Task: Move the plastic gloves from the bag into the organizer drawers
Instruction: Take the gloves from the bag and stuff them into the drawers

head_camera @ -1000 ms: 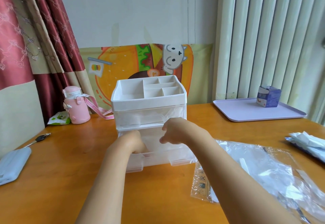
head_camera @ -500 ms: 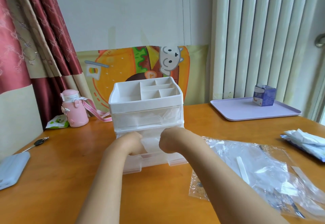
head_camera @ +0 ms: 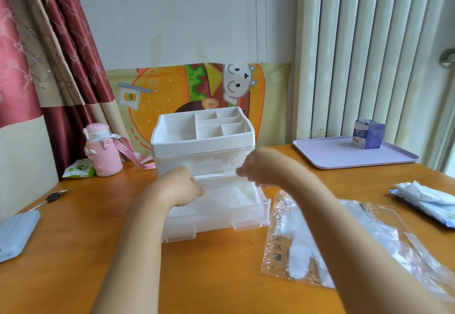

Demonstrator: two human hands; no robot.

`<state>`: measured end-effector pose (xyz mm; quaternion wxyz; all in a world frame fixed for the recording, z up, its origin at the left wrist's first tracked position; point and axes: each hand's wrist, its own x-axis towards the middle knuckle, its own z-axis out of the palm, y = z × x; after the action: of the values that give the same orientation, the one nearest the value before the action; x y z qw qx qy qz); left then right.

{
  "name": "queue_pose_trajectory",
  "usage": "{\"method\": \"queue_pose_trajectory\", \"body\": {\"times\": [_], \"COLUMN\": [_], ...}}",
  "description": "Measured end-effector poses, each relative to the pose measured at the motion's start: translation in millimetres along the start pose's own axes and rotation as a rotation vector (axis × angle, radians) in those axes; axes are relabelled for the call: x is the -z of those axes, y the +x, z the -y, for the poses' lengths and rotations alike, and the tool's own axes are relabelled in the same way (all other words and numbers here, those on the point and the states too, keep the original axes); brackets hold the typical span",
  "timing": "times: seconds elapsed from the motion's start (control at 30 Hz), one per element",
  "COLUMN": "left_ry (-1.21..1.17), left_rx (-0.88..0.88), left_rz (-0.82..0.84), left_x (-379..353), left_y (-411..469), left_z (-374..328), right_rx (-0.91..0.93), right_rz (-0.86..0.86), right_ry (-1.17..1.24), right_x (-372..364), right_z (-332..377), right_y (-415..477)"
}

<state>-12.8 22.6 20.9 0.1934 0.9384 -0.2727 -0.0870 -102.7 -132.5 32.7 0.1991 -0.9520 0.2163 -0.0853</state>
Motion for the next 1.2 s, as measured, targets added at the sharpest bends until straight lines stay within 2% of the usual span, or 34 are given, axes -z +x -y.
{"method": "queue_pose_trajectory", "body": {"times": [0.1, 0.2, 0.33, 0.47, 0.53, 0.63, 0.8, 0.9, 0.97, 1.07, 1.13, 1.2], "left_ry": [-0.047, -0.273, -0.411, -0.424, -0.406, -0.269, -0.170, -0.130, -0.111, -0.092, -0.080, -0.077], "left_rx": [-0.133, -0.355, -0.546, -0.567, -0.612, -0.613, -0.604, -0.594, -0.590, -0.583, -0.582, -0.581], "left_rz": [-0.204, -0.325, -0.235, 0.023, 0.073, 0.073, 0.050, 0.042, 0.051, 0.065, 0.060, 0.055], "left_x": [0, -21, -80, -146, -169, -190, -204, -209, -212, -215, -215, -216], "left_y": [-15, -33, -40, -39, -33, -22, -12, -8, -7, -6, -5, -5], "left_z": [-21, -60, -102, -116, -115, -104, -91, -88, -86, -86, -85, -84], "right_rx": [0.023, -0.022, -0.190, -0.331, -0.383, -0.401, -0.323, -0.280, -0.328, -0.440, -0.414, -0.370], "right_rz": [-0.153, -0.273, -0.282, -0.177, -0.089, -0.021, -0.036, -0.116, -0.057, 0.131, 0.137, 0.069], "right_ry": [0.039, -0.016, -0.083, -0.131, -0.103, -0.105, -0.041, 0.070, 0.090, -0.127, -0.145, -0.025], "right_x": [25, 41, 44, 41, 38, 29, 10, 11, 13, 3, -5, -6], "right_z": [-31, -69, -133, -192, -217, -248, -286, -282, -272, -254, -245, -242], "right_y": [-20, -40, -55, -68, -72, -74, -71, -73, -77, -81, -79, -77]}}
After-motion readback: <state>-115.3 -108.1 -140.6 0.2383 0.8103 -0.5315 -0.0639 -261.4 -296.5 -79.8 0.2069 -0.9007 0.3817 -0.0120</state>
